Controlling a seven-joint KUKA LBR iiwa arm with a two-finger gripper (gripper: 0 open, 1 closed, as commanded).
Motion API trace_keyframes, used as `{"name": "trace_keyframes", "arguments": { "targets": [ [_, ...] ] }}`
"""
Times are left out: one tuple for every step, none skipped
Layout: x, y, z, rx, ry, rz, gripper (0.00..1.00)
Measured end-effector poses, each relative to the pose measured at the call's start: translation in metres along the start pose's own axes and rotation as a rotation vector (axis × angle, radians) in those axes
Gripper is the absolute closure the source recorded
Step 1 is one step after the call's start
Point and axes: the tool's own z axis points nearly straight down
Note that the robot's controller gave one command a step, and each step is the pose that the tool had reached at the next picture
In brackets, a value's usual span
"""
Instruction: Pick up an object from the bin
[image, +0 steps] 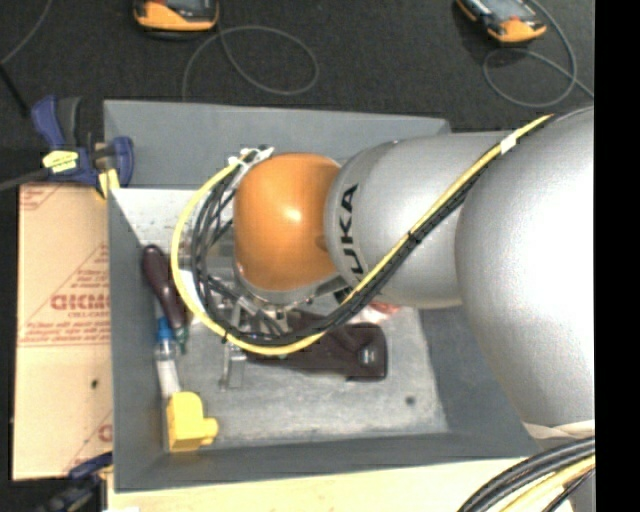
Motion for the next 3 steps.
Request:
{"name": "trace_keyframes", "arguments": {
  "targets": [
    [-0.002,-0.001,-0.005,-0.002,-0.007,0.004,0.0],
    [-0.003,-0.001,-0.004,-0.003,-0.009,0.006,0.0],
    [-0.012,-0.005,0.003,-0.006,-0.013,0.015,0.0]
  ]
}}
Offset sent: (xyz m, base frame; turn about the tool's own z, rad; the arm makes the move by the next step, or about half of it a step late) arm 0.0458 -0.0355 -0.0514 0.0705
